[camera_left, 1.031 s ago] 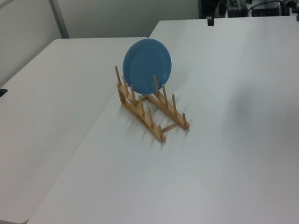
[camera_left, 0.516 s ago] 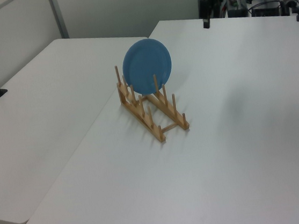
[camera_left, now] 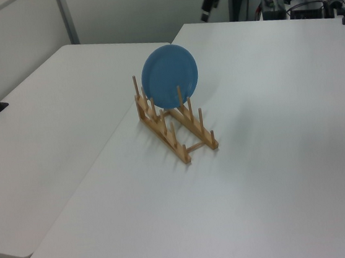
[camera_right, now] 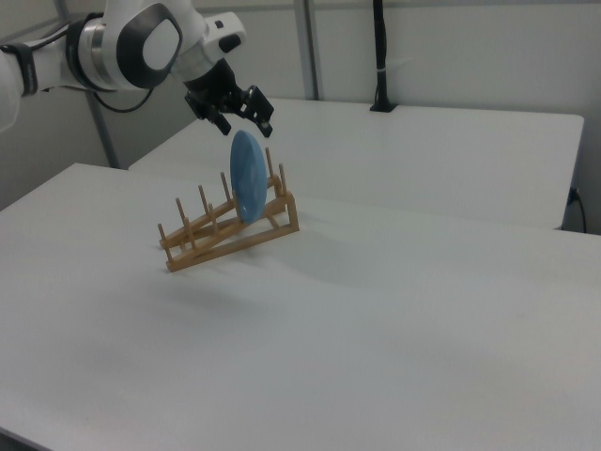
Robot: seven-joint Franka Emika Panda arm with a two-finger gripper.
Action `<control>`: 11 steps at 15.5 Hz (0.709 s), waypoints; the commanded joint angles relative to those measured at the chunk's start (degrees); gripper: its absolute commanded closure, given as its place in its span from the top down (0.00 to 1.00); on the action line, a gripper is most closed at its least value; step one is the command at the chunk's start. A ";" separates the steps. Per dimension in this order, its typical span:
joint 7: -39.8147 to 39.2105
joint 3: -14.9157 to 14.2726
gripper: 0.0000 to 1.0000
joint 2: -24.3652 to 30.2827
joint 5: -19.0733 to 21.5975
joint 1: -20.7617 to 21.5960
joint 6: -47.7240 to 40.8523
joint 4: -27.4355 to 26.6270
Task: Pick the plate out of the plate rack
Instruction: 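Lower the open gripper onto the rim of the blue plate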
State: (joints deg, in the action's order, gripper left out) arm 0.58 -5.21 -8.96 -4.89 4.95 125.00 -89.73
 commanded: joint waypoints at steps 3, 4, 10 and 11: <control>1.26 -0.68 1.00 -6.15 -9.24 4.80 14.82 1.48; 3.18 -0.68 0.99 -7.29 -12.31 5.42 15.36 2.97; 13.92 -0.94 0.89 -12.22 -27.97 8.50 15.36 6.59; 14.01 -0.94 0.84 -12.83 -28.77 9.02 15.36 6.59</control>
State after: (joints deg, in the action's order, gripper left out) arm 12.13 -5.17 -19.93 -30.11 12.20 140.17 -84.56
